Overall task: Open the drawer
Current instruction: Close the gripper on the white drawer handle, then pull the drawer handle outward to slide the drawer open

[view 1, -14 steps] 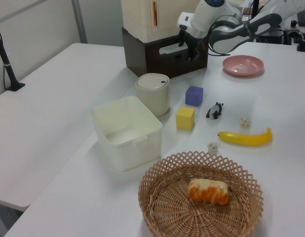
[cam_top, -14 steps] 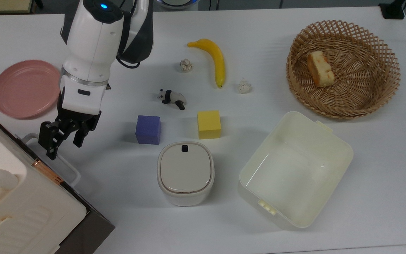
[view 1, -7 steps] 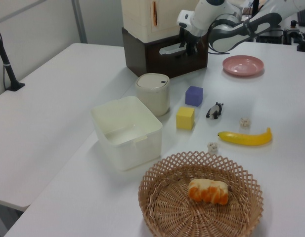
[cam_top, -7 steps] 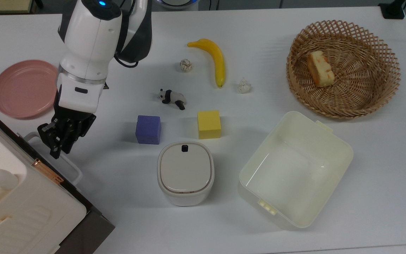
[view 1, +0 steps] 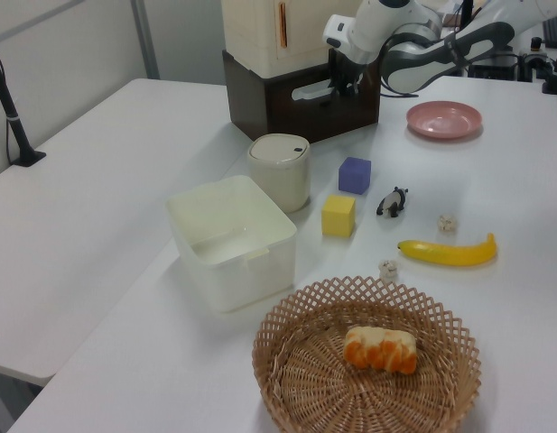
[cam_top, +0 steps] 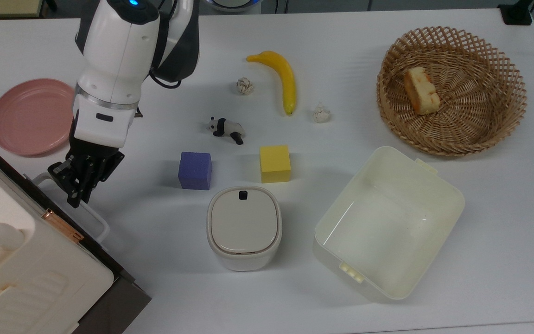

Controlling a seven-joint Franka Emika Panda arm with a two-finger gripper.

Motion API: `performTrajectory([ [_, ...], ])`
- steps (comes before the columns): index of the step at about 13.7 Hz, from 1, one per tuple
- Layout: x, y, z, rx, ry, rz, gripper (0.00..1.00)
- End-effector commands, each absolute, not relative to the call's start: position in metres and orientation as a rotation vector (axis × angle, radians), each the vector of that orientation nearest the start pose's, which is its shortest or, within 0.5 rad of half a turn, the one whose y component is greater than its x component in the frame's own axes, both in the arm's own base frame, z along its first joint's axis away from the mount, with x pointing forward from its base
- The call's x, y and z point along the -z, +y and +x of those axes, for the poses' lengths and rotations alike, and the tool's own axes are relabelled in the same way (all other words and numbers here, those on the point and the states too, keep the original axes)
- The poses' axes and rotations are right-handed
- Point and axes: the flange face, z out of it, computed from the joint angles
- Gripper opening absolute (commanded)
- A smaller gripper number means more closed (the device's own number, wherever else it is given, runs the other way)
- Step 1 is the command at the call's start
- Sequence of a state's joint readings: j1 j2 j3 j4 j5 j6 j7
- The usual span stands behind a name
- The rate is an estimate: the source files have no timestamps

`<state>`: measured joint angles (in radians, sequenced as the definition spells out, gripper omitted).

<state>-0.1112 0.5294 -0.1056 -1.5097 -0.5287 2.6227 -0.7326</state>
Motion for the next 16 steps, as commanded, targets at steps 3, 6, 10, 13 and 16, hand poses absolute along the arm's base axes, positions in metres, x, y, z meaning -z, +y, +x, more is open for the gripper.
performTrajectory([
  [3,-0.429,-0.105,0.703,-0.42,1.082,2.257,0.03],
  [6,-0.439,-0.097,0.678,-0.414,1.091,2.274,0.03],
  [10,-0.444,-0.083,0.655,-0.419,1.074,2.309,0.03],
  [13,-0.449,-0.069,0.635,-0.421,1.096,2.315,0.03],
  [16,-0.45,-0.068,0.627,-0.401,1.072,2.339,0.03],
])
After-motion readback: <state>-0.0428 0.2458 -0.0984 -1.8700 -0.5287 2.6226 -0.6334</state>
